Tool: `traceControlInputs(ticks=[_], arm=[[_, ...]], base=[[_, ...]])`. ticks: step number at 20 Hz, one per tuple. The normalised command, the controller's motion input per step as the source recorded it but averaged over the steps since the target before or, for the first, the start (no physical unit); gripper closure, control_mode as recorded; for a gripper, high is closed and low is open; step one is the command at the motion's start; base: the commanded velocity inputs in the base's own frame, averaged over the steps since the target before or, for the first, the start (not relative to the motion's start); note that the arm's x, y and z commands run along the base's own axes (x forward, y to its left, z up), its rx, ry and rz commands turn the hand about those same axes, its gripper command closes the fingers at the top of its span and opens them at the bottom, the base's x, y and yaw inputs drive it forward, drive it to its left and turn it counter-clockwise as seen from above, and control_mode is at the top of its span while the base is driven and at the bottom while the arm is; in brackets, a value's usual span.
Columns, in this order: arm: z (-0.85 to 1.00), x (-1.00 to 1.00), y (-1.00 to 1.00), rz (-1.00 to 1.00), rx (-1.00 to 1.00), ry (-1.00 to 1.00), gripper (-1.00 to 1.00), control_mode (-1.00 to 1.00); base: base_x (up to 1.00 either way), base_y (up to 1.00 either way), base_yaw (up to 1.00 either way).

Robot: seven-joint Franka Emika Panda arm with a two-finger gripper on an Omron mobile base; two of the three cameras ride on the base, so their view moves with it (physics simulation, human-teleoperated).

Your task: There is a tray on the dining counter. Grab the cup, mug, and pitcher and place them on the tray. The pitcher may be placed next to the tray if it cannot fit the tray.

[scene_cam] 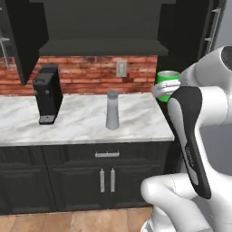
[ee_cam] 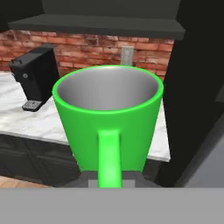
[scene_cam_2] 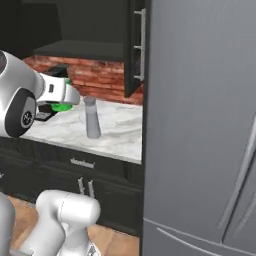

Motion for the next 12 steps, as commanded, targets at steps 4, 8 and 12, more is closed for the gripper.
traceControlInputs(ticks=[4,8,12], arm=[[0.00,0.00,0.00,0.00,0.00,0.00,1.00,1.00],[0.00,0.00,0.00,0.00,0.00,0.00,1.00,1.00],[0.00,0.00,0.00,0.00,0.00,0.00,1.00,1.00]], base=[[-0.75,-0.60,0.82],[-0.17,-0.09,1.00],[-0.02,0.00,1.00]])
